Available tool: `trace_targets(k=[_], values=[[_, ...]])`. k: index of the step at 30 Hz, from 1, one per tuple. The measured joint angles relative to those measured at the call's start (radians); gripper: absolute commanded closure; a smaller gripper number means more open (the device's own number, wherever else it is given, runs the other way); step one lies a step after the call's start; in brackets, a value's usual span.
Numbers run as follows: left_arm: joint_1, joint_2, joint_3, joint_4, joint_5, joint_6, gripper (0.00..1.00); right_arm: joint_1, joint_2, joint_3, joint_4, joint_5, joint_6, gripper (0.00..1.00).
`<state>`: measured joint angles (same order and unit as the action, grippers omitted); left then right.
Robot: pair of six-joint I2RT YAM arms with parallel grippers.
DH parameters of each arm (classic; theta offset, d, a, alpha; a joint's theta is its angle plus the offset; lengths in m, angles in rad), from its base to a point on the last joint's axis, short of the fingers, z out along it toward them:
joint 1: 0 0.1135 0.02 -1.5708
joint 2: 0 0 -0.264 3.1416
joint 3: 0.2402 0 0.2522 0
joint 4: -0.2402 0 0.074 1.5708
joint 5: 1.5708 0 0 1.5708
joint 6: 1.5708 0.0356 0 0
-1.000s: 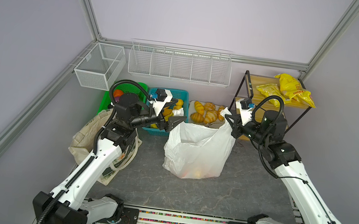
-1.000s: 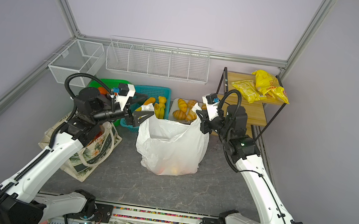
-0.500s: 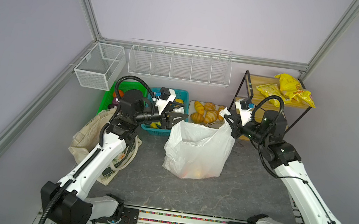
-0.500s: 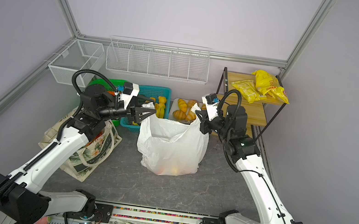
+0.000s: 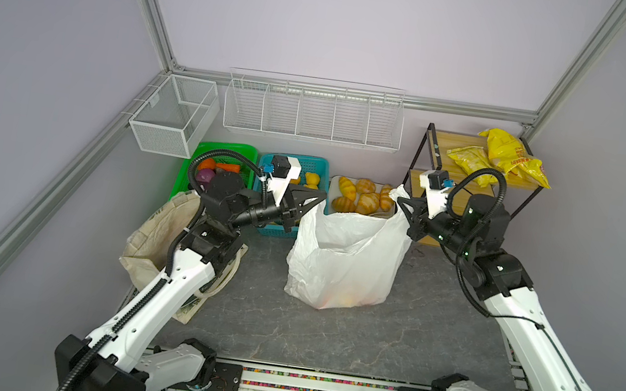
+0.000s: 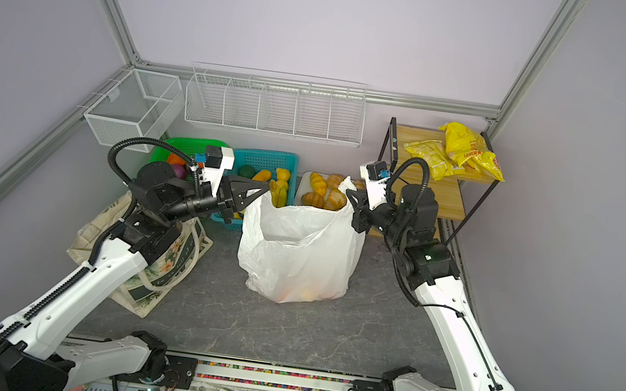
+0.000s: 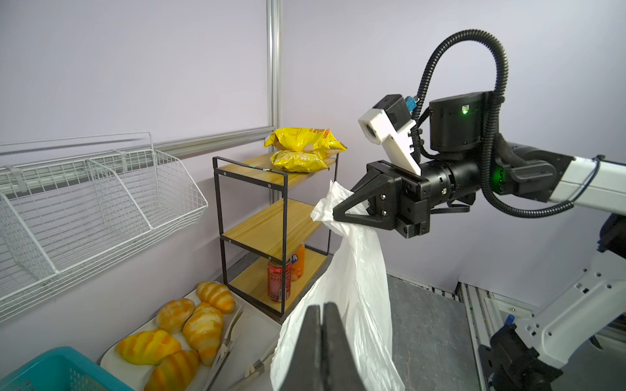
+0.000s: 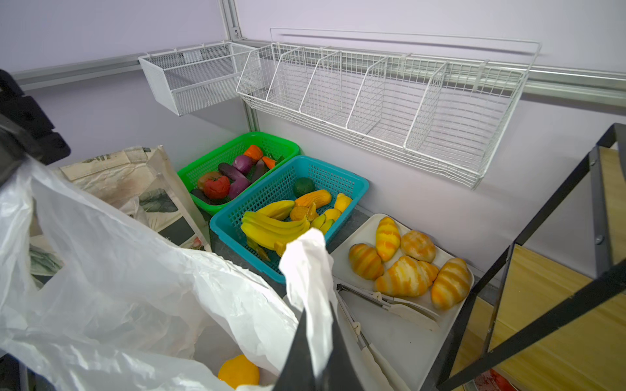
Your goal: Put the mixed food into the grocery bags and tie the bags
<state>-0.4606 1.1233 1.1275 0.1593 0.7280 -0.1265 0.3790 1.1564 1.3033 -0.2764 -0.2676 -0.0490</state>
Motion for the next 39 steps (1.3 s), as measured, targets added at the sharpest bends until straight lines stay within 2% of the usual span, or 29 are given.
trace_targets(k=[7, 12, 19, 21, 25, 29, 30, 34, 39], values=[[-0.007, -0.022, -0.037, 0.085, -0.181, -0.171, 1.00, 0.000, -0.079, -0.029, 0.042, 0.135, 0.011, 0.92], [-0.007, 0.010, -0.066, 0.102, -0.235, -0.261, 1.00, 0.000, -0.076, -0.055, 0.061, 0.292, 0.035, 0.91], [-0.018, 0.012, -0.087, 0.066, -0.295, -0.295, 1.00, -0.003, -0.021, -0.071, 0.060, 0.515, 0.076, 0.89], [-0.018, 0.012, -0.087, 0.059, -0.303, -0.302, 1.00, -0.004, -0.004, -0.069, 0.055, 0.557, 0.087, 0.81], [-0.023, 0.012, -0.088, 0.048, -0.310, -0.310, 1.00, -0.004, 0.005, -0.052, 0.023, 0.595, 0.097, 0.54], [-0.030, 0.012, -0.088, 0.045, -0.309, -0.312, 1.00, -0.004, -0.027, -0.043, 0.003, 0.584, 0.101, 0.36], [-0.031, 0.012, -0.088, 0.045, -0.309, -0.312, 1.00, -0.002, -0.040, -0.039, -0.001, 0.574, 0.101, 0.27], [-0.031, 0.012, -0.088, 0.045, -0.309, -0.311, 1.00, 0.039, -0.075, 0.009, -0.023, 0.544, 0.072, 0.17], [-0.031, 0.016, -0.088, 0.045, -0.305, -0.311, 1.00, 0.192, -0.077, 0.106, -0.033, 0.512, -0.022, 0.08]])
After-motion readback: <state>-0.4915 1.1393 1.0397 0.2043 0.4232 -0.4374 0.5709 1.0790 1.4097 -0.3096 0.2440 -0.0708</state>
